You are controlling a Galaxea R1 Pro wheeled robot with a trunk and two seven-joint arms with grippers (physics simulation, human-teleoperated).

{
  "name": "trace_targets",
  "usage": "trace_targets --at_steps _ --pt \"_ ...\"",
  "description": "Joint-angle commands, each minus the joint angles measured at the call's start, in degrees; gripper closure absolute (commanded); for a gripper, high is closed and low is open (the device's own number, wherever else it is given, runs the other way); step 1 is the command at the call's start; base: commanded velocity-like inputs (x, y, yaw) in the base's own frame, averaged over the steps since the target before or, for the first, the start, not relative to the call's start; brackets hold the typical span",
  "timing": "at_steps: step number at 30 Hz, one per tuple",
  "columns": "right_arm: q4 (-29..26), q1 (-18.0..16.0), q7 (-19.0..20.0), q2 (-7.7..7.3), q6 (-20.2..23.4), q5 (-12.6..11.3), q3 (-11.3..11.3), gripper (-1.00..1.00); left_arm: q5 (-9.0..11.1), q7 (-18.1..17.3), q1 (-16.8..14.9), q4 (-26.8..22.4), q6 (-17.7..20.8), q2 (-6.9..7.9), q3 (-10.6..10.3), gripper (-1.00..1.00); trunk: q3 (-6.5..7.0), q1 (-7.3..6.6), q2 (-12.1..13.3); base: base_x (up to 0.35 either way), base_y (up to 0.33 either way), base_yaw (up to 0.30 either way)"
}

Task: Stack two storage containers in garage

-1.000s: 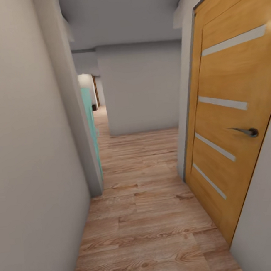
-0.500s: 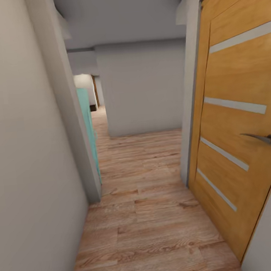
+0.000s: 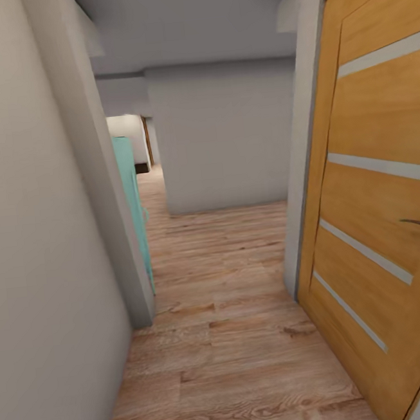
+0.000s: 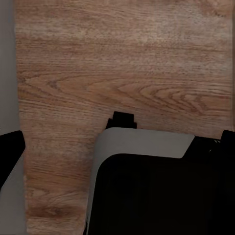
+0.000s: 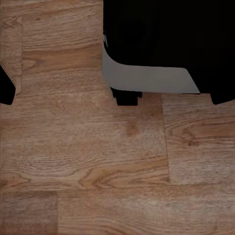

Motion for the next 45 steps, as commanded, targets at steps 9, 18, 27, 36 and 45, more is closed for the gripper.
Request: trace_targets --at_steps 9,18,27,36,45 --pt "0.18 -0.07 -0.05 0.05 -0.45 -0.52 0.48 -1.00 0.50 0.08 -0.05 -0.06 0.10 0.00 -0.12 -1.00 -0.06 0.03 -0.03 0.322 0.000 0.000" --pt "0.18 -0.07 -0.05 -0.03 -0.64 -0.52 0.48 -1.00 0.50 0.08 -0.05 -0.06 0.10 0.00 -0.12 -1.00 -0.06 0.03 -0.03 0.322 0.000 0.000" --pt "0.18 -0.07 -0.05 -0.04 -0.79 -0.52 0.48 -1.00 0.50 0.08 -0.02 -0.06 0.10 0.00 -0.12 -1.00 -0.06 0.03 -0.03 0.322 0.000 0.000" --pt "0.18 -0.07 -0.05 -0.04 -0.75 -0.52 0.48 -1.00 0.50 0.08 -0.02 -0.06 0.10 0.00 -0.12 -1.00 -0.06 0.03 -0.03 0.322 0.000 0.000" --pt "0.18 -0.07 -0.05 -0.04 -0.81 -0.52 0.48 -1.00 0.50 0.08 -0.03 -0.06 0.10 0.00 -0.12 -1.00 -0.06 0.03 -0.03 0.322 0.000 0.000"
